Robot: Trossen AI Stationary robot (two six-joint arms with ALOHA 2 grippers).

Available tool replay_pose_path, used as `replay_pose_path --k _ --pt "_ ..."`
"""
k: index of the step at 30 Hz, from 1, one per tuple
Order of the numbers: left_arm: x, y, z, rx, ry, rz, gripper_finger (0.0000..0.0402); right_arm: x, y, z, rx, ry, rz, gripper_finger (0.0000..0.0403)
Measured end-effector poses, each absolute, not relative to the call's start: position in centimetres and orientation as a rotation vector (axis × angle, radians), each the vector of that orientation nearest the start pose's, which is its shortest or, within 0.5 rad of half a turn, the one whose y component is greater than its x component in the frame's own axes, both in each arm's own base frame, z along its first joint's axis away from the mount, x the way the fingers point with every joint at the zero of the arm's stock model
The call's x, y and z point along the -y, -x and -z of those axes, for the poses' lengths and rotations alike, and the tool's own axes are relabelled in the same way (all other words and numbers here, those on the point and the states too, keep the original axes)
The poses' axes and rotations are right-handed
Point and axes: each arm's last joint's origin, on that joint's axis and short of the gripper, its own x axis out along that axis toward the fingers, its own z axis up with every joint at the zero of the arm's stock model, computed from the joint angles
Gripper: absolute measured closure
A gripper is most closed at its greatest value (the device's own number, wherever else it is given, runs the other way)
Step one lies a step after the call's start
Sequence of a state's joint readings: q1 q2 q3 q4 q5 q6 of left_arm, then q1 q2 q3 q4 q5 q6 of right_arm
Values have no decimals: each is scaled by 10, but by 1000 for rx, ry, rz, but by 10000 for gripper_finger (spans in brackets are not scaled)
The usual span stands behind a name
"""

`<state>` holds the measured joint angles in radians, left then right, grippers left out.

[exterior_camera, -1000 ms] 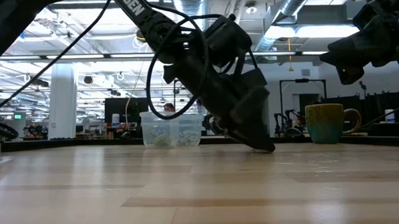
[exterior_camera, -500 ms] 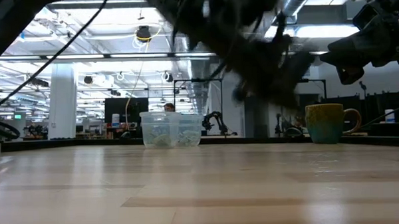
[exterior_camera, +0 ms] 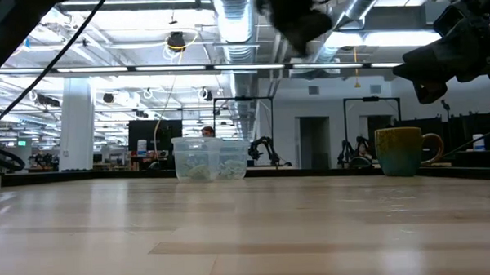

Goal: Pick and place items into bin
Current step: Put the stevia packet into the bottom bin

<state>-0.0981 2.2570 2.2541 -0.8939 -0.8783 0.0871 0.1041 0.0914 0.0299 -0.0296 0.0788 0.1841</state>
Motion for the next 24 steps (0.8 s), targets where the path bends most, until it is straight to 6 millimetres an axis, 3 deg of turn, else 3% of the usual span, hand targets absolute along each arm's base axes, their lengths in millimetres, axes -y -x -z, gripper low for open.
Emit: replay_pose_path --k 6,8,11,14,19,24 --pt "-9 -436 -298 -1236 -562 -889 401 -8 -101 -164 -93 -176 -17 267" --pt "-24 -432 -292 -1259 -516 -948 401 -8 -101 -164 -93 -176 -17 267" --pt "-41 -426 -284 -1369 -431 -853 401 -8 -101 -164 -92 -176 -17 267" --pt "-62 -419 -279 -1418 -380 -892 401 -8 -101 -164 -91 -176 -17 267" --pt "-98 -404 -251 -1597 -233 -842 401 -8 -101 -164 -90 -176 -16 267" --pt "-119 -386 -218 -1733 -190 -849 401 -8 -101 -164 -92 -176 -17 267"
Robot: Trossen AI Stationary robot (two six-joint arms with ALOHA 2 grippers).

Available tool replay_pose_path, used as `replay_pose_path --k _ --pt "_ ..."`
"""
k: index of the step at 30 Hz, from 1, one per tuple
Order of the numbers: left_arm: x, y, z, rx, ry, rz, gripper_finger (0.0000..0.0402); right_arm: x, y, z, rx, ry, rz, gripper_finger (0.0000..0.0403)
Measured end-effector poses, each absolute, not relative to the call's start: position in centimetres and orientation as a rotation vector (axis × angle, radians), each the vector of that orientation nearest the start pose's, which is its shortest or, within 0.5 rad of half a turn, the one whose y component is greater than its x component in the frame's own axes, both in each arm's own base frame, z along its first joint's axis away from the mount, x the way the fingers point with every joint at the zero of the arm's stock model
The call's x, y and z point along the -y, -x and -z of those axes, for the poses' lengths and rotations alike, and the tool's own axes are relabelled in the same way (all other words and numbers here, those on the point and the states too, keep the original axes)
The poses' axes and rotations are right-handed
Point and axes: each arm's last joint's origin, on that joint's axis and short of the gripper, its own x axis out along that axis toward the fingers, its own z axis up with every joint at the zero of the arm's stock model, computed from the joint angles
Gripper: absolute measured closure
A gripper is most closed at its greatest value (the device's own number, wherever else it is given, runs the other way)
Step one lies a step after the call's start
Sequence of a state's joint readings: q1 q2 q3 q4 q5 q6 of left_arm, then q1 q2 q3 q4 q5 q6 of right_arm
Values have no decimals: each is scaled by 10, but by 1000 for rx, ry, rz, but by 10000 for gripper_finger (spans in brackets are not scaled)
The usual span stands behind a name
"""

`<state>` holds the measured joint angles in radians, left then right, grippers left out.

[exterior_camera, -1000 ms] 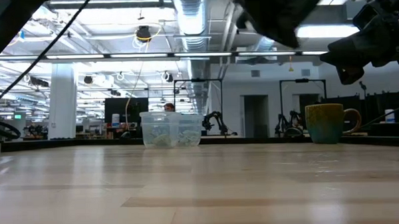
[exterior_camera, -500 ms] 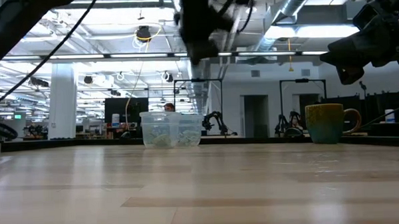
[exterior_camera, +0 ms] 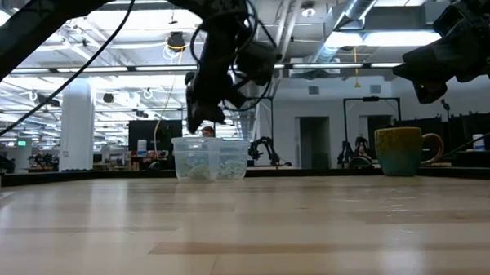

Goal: Pick and place items into bin
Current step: Put the stevia packet into the bottom bin

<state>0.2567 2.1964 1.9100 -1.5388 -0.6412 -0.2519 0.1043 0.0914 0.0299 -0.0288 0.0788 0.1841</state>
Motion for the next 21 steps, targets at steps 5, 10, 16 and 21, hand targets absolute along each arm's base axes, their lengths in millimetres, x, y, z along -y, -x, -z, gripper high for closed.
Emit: replay_pose_path --k 5,10,16,21 --pt "-129 -382 -204 -1715 -156 -802 401 -8 -101 -164 -93 -176 -17 267" --pt "-130 -386 -206 -1645 -161 -795 399 -8 -101 -164 -92 -176 -17 267" --pt "-140 -386 -207 -1611 -143 -816 374 -8 -101 -164 -93 -176 -18 267" --pt "-141 -386 -208 -1604 -127 -804 328 -8 -101 -164 -93 -176 -18 267"
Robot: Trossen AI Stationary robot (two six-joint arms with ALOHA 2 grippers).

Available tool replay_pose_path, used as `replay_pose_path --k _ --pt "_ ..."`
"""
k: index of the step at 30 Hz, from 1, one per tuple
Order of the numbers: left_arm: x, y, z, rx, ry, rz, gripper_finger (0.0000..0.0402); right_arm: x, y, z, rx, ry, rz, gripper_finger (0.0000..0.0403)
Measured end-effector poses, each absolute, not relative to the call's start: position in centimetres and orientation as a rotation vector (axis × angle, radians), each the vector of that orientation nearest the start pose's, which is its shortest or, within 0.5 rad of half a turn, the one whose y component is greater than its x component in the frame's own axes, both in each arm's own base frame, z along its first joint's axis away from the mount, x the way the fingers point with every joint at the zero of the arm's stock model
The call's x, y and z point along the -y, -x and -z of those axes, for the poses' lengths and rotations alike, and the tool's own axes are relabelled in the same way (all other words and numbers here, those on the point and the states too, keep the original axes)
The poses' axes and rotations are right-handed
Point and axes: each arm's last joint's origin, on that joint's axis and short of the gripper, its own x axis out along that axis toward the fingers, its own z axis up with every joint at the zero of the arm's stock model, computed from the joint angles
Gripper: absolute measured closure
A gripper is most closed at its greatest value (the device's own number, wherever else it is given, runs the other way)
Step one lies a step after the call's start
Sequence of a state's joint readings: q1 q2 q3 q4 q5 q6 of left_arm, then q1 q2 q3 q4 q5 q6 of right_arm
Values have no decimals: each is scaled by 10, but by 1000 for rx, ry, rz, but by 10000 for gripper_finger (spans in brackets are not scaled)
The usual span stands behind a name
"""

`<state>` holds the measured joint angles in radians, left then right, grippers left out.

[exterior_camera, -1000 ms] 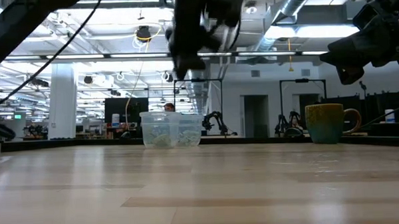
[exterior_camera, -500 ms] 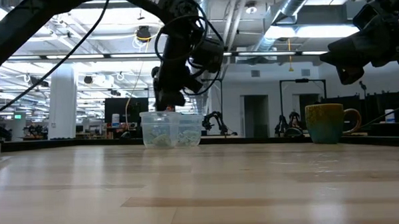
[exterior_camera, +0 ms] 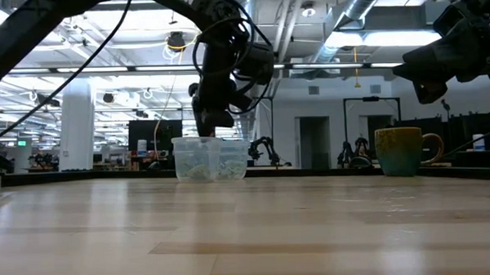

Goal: Pick and place items into bin
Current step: Put the stevia packet into the bottom bin, then return to Home Position

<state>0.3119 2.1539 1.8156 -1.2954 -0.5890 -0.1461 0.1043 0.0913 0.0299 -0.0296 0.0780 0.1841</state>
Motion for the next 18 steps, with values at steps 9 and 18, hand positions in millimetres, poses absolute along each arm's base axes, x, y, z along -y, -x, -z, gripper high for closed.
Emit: replay_pose_path --k 9,18 --pt "-134 -374 -239 -1555 -62 -760 244 -8 -101 -164 -93 -176 -17 267" --pt "-90 -312 -389 -565 6 -646 231 -8 -101 -164 -93 -176 -17 267"
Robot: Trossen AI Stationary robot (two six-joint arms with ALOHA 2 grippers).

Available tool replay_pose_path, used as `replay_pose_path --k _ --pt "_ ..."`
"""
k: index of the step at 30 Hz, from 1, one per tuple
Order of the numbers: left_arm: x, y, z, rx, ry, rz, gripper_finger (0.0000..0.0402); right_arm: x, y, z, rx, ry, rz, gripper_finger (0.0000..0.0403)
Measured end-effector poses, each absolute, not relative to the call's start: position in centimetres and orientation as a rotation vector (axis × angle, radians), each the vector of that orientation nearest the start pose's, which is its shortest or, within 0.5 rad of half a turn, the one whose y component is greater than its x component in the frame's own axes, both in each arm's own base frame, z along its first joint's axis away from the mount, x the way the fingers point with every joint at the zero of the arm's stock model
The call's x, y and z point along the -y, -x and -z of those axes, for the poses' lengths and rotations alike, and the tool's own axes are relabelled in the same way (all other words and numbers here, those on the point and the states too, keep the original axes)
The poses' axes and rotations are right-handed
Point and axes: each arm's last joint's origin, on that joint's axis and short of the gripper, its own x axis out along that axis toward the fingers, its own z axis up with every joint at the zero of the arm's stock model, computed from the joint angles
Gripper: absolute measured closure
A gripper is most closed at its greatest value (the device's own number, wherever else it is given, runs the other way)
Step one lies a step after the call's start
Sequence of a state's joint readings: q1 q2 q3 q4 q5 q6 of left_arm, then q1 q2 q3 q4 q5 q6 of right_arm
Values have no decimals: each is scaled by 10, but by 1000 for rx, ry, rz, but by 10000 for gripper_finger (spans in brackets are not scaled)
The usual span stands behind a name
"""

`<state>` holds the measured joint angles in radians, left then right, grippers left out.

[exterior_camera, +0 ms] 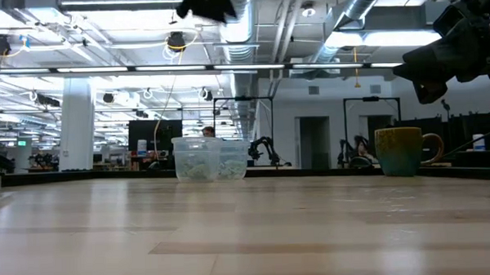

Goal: Pick and place items into bin
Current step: Return to Home Position

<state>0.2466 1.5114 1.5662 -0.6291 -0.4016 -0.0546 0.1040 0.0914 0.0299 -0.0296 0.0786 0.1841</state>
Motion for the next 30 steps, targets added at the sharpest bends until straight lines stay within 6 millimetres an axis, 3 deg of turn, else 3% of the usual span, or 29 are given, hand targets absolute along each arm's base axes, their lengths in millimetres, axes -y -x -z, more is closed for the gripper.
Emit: replay_pose_path --k 2,3,7,11,15,26,30 --pt "-84 -286 -395 -334 19 -531 231 -8 -101 -164 -93 -176 -17 267" --pt "-83 -272 -387 -261 26 -485 231 -8 -101 -164 -93 -176 -17 267" --pt "-77 -225 -325 -89 136 -419 231 -8 -101 -164 -92 -176 -17 267" --pt "-66 -188 -295 166 161 -394 231 -8 -101 -164 -92 -176 -17 267" --pt "-60 -162 -263 183 142 -412 231 -8 -101 -164 -92 -176 -17 267" --pt "-49 -117 -226 131 120 -450 231 -8 -101 -164 -92 -176 -17 267" --pt "-41 -106 -211 137 158 -342 231 -8 -101 -164 -92 -176 -18 267"
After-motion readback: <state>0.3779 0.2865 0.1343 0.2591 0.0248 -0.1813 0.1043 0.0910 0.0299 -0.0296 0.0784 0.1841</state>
